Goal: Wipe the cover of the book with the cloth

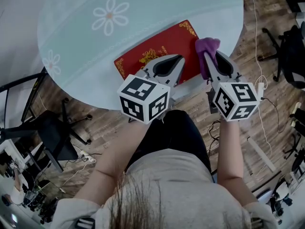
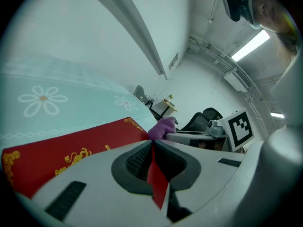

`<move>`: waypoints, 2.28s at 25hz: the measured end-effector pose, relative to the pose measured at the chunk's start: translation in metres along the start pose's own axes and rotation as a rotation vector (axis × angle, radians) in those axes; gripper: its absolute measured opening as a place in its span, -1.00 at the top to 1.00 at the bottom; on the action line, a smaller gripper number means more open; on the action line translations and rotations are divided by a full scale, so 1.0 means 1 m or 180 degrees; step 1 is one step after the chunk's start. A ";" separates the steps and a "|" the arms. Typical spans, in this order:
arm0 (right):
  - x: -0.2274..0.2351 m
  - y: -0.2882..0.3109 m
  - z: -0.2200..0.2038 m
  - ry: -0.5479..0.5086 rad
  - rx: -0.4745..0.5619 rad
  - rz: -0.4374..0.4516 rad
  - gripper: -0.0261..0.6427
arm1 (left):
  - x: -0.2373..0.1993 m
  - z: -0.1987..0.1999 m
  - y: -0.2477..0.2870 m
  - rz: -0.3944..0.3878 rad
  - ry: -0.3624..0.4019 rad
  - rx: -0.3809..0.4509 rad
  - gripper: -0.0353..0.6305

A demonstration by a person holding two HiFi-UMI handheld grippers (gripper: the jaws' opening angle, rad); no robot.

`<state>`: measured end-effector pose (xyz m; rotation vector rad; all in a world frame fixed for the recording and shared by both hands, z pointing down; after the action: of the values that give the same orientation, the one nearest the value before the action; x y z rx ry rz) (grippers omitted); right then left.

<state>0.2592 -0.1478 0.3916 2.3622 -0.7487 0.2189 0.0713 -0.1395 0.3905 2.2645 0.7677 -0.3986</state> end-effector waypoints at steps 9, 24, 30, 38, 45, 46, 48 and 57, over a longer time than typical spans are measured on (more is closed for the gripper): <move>-0.007 0.001 -0.002 -0.0196 -0.0059 0.0119 0.65 | 0.001 -0.008 -0.014 0.0174 -0.0081 0.0115 0.80; -0.027 0.009 -0.006 -0.0289 -0.0161 0.0270 0.65 | -0.009 -0.018 -0.041 0.0372 -0.0173 0.0197 0.80; -0.044 0.013 -0.011 -0.0281 -0.0197 0.0274 0.65 | -0.017 -0.021 -0.055 0.0337 -0.0180 0.0195 0.80; -0.069 0.023 -0.015 -0.0201 -0.0211 0.0190 0.65 | -0.036 -0.021 -0.077 0.0231 -0.0153 0.0166 0.80; -0.096 0.029 -0.023 -0.0146 -0.0233 0.0147 0.65 | -0.057 -0.021 -0.097 0.0211 -0.0109 0.0149 0.80; -0.099 0.029 -0.024 -0.0137 -0.0233 0.0139 0.65 | -0.059 -0.022 -0.100 0.0206 -0.0113 0.0146 0.80; -0.106 0.030 -0.026 -0.0122 -0.0237 0.0130 0.65 | -0.062 -0.024 -0.104 0.0194 -0.0120 0.0138 0.80; -0.134 0.034 -0.037 -0.0079 -0.0235 0.0115 0.65 | -0.075 -0.034 -0.126 0.0151 -0.0153 0.0116 0.80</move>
<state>0.1306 -0.0842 0.3936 2.2870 -0.7983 0.1746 -0.0635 -0.0735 0.3840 2.2938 0.6859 -0.4463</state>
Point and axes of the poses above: the fingertips, and each gripper's own axes: y forward along the fingers, x to its right, z out of its top, the point moved 9 cm from there along -y, backward along the fingers, and after that the axes turned 8 degrees about z, right-handed, at the moved point
